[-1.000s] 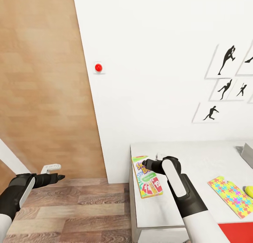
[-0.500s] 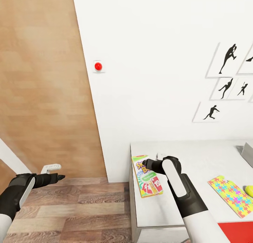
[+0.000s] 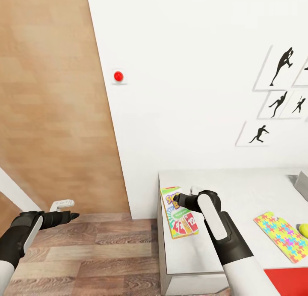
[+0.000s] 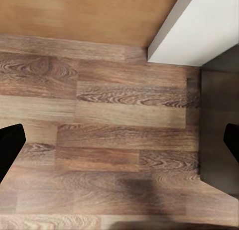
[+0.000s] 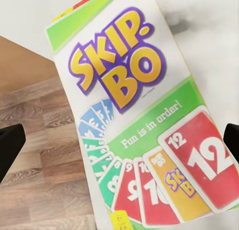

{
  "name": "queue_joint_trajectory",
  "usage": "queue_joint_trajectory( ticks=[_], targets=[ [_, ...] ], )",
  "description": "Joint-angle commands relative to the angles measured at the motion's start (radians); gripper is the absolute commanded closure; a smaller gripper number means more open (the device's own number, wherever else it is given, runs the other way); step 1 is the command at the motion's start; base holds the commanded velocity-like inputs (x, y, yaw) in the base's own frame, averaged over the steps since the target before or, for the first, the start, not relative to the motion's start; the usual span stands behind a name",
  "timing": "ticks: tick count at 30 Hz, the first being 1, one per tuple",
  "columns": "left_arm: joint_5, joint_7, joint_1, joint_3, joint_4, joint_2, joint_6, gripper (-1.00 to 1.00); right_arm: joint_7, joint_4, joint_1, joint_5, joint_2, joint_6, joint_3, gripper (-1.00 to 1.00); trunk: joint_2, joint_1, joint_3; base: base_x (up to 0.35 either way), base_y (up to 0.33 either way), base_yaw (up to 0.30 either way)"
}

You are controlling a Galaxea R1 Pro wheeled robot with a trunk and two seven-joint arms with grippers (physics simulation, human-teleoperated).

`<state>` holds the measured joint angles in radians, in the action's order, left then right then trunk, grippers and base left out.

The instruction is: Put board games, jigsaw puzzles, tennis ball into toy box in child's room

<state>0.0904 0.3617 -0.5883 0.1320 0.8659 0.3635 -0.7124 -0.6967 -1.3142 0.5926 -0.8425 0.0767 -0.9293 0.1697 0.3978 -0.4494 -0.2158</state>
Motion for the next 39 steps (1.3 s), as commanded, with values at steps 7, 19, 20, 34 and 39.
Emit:
queue_joint_trajectory(
  ticks=[7,19,20,34,39],
  targets=[
    [0.009,-0.001,-0.001,0.001,0.001,0.000,-0.009,-1.00,-0.010,0.000,0.001,-0.009,0.000,-0.002,0.001,-1.00,0.002,-0.001,-0.014,0.000,0.000,0.000],
    [0.009,-0.002,-0.001,0.001,0.001,0.000,-0.009,-1.00,-0.010,0.000,0.001,-0.009,-0.001,0.000,0.000,-1.00,0.002,-0.001,-0.033,0.000,0.000,0.000],
    [0.009,-0.002,-0.001,0.001,0.001,0.000,-0.009,-1.00,-0.010,0.000,0.001,-0.009,-0.001,0.000,0.000,-1.00,0.002,-0.001,-0.035,0.000,0.000,0.000],
    [0.009,-0.001,-0.001,0.001,0.001,0.000,0.019,-1.00,-0.018,-0.003,0.001,-0.008,-0.002,0.001,0.001,-1.00,0.002,-0.001,-0.058,0.000,0.000,0.000],
    [0.009,-0.001,-0.001,0.001,0.001,0.000,0.021,-1.00,-0.019,-0.003,0.001,-0.008,-0.003,0.001,0.002,-1.00,0.002,-0.001,-0.066,0.000,0.000,0.000]
  ],
)
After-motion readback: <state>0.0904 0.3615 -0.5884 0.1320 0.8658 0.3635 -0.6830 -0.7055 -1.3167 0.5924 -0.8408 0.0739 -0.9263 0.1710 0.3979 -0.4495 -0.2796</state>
